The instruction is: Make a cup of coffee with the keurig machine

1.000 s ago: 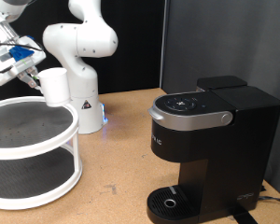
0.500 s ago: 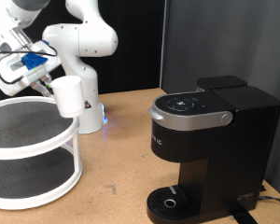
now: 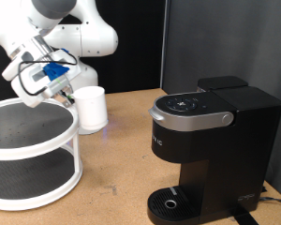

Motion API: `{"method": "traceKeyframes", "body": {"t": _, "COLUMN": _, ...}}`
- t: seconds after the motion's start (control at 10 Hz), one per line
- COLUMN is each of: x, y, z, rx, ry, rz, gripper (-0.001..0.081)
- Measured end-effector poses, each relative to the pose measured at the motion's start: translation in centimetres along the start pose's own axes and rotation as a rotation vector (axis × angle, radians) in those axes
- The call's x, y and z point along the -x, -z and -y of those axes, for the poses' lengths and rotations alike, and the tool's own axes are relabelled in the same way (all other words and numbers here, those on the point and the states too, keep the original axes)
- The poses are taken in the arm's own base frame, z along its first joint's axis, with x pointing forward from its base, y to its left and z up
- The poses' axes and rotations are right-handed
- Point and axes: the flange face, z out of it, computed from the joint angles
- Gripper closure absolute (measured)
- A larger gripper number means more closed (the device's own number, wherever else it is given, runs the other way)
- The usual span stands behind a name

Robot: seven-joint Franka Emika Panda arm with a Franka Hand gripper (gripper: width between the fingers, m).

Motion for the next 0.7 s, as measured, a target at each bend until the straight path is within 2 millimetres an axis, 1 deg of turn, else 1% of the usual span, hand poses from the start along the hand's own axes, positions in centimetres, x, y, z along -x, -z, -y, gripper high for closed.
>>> {"method": "traceKeyframes", "body": {"t": 0.1, "x": -0.7, "y": -0.8, "z": 0.5, "rx": 0.001, "ry": 0.009, "rz": 0.006, "gripper": 0.0734}}
{"method": "traceKeyframes", "body": {"t": 0.2, "x": -1.0, "y": -1.2, "z": 0.6, "rx": 0.003, "ry": 0.01, "rz": 0.012, "gripper": 0.0734}}
{"method": "traceKeyframes", "body": {"t": 0.5, "x": -0.5, "y": -1.5, "z": 0.6, "rx": -0.024, "ry": -0.001, "rz": 0.022, "gripper": 0.0734}}
{"method": "traceKeyframes", "body": {"t": 0.7, "x": 0.1, "y": -3.0, "z": 0.4, "rx": -0.018, "ry": -0.011, "rz": 0.055, "gripper": 0.0734}}
